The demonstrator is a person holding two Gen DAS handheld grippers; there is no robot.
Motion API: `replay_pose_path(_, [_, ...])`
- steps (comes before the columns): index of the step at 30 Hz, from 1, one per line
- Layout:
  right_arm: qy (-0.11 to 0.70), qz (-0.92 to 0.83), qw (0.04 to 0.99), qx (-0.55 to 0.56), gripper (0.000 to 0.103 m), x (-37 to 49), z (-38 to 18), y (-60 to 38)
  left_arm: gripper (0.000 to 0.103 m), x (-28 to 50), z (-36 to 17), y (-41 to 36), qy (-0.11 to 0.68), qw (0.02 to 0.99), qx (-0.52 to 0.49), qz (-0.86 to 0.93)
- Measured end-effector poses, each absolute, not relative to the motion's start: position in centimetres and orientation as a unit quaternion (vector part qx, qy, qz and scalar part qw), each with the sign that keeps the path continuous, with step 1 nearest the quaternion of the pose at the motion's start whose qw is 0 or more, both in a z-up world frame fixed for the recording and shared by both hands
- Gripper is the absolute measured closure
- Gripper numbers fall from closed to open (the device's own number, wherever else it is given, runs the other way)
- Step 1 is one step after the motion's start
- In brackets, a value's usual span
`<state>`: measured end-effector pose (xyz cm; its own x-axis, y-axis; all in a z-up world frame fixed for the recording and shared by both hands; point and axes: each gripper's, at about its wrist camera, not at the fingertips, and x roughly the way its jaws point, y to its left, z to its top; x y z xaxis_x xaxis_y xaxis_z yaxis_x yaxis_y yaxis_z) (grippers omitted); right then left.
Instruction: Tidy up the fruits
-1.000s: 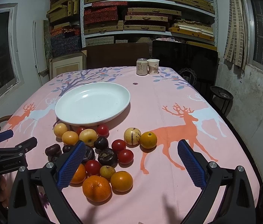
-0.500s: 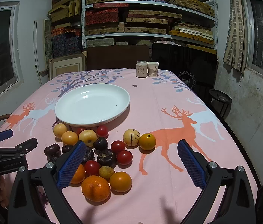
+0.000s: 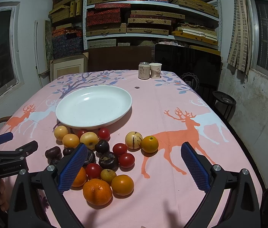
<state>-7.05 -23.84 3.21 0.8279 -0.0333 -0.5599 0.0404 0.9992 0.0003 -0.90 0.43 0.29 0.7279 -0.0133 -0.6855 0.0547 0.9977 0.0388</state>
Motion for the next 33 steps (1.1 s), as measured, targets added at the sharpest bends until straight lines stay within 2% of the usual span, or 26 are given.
replay_pose_path(26, [0.290,-0.019,0.957,0.004,0.004,-7.0,3.2,-23.8,0.004,-1.1,0.1,0.2,0.369,0.929,0.028,-0.019])
replay_pose_path(33, [0.290,-0.022,0.957,0.007,0.004,-7.1,3.3,-24.1,0.004,-1.2,-1.4,-0.1,0.388,0.920,0.025,-0.048])
